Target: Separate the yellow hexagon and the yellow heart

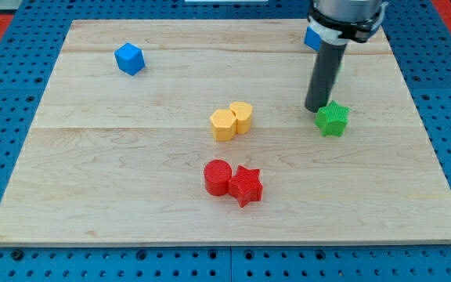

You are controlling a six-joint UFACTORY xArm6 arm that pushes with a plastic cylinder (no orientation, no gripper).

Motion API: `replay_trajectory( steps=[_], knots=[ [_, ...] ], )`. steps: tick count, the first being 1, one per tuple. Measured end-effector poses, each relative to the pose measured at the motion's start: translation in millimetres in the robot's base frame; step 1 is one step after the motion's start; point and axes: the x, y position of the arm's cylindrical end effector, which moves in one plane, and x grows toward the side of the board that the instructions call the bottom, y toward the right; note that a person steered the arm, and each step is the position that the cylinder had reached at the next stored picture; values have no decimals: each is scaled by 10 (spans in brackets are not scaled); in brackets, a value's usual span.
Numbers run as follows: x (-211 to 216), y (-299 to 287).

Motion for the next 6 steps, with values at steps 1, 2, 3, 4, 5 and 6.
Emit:
replay_trajectory(
  steps=[1,2,3,4,5,6],
  knots=[
    [-190,-423],
    [-286,-934],
    [-123,-1301],
    [222,-1390],
    [465,-1253],
    [563,-1004]
  ],
)
